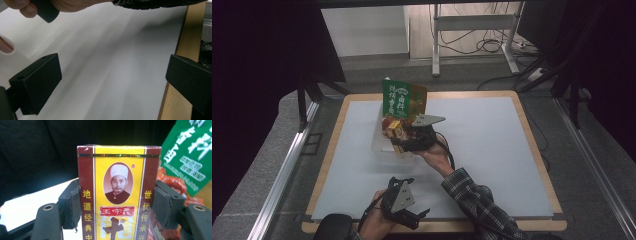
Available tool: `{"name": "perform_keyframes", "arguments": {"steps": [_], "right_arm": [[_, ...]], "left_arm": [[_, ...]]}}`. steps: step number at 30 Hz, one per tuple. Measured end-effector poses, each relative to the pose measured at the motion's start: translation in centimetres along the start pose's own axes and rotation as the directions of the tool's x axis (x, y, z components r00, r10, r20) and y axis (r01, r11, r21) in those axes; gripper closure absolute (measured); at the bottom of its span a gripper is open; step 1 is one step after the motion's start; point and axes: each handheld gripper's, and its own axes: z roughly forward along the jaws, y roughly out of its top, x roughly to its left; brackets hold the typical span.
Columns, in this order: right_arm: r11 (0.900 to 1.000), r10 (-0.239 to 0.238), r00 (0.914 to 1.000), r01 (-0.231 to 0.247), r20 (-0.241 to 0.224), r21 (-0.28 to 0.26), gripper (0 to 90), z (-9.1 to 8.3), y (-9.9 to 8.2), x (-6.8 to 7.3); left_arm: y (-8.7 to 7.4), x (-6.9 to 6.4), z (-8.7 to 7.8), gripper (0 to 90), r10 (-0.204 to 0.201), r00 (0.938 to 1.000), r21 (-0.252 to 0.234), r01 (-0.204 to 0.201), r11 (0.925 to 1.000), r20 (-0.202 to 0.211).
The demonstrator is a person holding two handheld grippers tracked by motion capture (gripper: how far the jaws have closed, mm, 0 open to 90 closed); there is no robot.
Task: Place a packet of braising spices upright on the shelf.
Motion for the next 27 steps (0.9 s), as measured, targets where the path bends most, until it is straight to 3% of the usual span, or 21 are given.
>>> {"name": "perform_keyframes", "arguments": {"steps": [7,10,20,27], "right_arm": [[0.9984,-0.043,0.9988,0.042,0.025,0.037,32.5,-0.4,-1.3,0.2],[0.9994,-0.014,0.9996,0.014,0.025,0.031,32.7,-0.7,-1.7,0.0],[0.9988,0.016,0.9997,-0.017,0.016,0.046,32.0,-1.2,-2.3,-0.5],[0.9958,-0.02,0.9998,0.019,0.003,0.09,21.4,-1.3,-1.3,-0.4]], "left_arm": [[0.0,-0.1,0.1,0.2,0.006,1.0,0.004,-0.006,1.0,0.002],[0.0,-0.1,0.1,0.2,0.008,1.0,0.007,-0.008,0.9999,0.002],[0.1,-0.2,0.2,0.4,0.012,0.9999,0.008,-0.012,0.9999,0.002],[0.0,0.0,0.1,0.4,0.002,1.0,0.003,-0.002,1.0,-0.004]]}}
